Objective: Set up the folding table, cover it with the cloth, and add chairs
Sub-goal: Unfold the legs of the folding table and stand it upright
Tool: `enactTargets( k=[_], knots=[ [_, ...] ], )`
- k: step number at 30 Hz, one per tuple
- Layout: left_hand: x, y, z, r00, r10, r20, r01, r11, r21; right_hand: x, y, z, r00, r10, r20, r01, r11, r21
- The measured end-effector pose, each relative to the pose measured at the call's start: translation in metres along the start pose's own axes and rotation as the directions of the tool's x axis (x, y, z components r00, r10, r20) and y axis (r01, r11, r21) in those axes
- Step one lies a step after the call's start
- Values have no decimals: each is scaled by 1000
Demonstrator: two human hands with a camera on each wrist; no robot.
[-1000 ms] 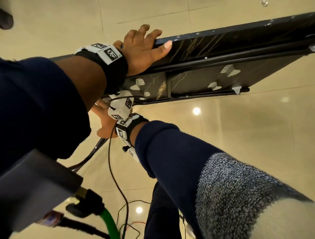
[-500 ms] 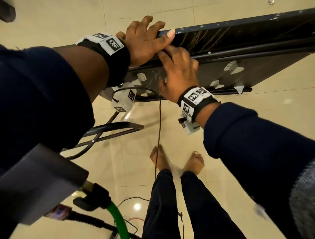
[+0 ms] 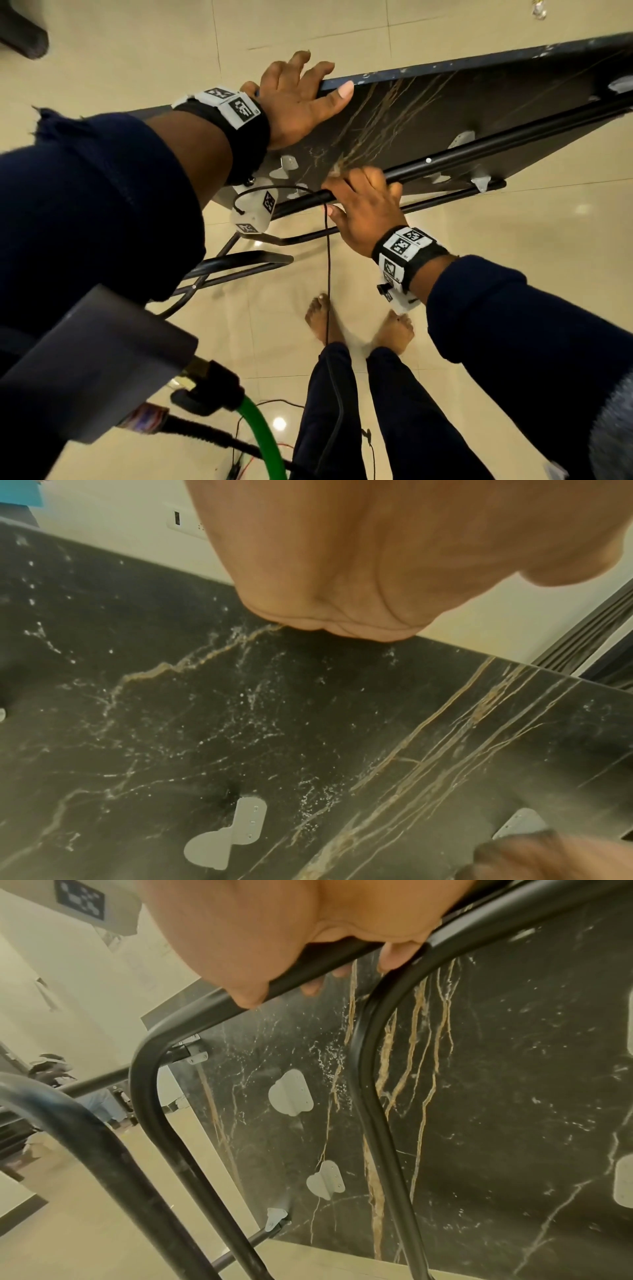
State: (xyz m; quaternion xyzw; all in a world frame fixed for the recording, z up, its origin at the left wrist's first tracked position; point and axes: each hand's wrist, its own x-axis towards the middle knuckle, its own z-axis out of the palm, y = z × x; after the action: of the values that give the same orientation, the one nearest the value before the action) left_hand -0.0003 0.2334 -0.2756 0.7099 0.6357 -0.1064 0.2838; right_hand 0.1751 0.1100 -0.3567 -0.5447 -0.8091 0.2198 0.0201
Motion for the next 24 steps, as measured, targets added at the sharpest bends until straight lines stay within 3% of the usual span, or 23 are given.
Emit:
enactTargets(
  k=[11,24],
  knots=[
    [-13,-1,9,999,51,-19,-50,998,37,-17,-1,1,999,32,35,-31,999,-10],
    [-10,-6,16,995,79,-59,-75,994,75,-73,6,0,998,-24,65,26,999,-39]
  ],
)
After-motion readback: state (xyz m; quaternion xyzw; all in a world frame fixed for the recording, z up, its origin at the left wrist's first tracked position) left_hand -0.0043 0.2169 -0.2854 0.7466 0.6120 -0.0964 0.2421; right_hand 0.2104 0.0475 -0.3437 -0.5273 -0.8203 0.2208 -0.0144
